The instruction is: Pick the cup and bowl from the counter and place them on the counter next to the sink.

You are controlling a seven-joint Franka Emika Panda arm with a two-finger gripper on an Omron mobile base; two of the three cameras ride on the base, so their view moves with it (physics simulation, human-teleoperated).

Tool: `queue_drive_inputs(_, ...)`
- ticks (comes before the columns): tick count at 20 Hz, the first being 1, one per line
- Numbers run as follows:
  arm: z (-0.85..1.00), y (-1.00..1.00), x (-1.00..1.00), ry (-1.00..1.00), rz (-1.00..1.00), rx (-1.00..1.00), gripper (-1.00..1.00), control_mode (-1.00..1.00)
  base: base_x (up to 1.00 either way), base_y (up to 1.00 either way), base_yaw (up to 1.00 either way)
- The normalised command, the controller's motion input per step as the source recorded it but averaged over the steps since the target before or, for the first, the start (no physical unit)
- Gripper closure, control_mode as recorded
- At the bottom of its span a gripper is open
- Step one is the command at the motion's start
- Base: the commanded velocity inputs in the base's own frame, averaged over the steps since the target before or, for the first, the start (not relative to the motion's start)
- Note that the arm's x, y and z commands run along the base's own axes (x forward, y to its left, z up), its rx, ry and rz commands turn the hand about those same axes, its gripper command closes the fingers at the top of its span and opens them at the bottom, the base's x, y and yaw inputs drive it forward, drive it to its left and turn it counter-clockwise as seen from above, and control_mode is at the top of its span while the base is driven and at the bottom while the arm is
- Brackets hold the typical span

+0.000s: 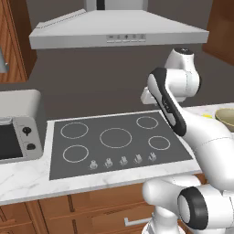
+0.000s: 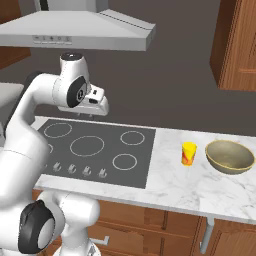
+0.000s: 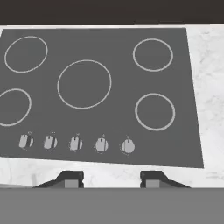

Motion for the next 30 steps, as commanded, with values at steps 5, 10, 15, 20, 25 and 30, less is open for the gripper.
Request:
queue_drive_inputs(5,0.0,-0.15,0.0,0.06,0.0,0.0,-1.0,-1.0,0.0,0.0,0.0)
queue_drive_inputs(10,-0.14,-0.81,0.0,0.06,0.0,0.0,-1.0,-1.0,0.0,0.0,0.0)
queue_drive_inputs(15,-0.05,-0.93,0.0,0.1,0.0,-0.02,-1.0,-1.0,0.0,0.0,0.0)
queue_drive_inputs(20,-0.01,-0.81,0.0,0.15,0.0,-0.11,-1.0,-1.0,0.0,0.0,0.0)
queue_drive_inputs(25,-0.16,-0.69,0.0,0.16,0.0,-0.12,-1.0,-1.0,0.0,0.0,0.0)
queue_drive_inputs(30,-0.56,-0.59,0.0,0.08,0.0,-0.06,-1.0,-1.0,0.0,0.0,0.0)
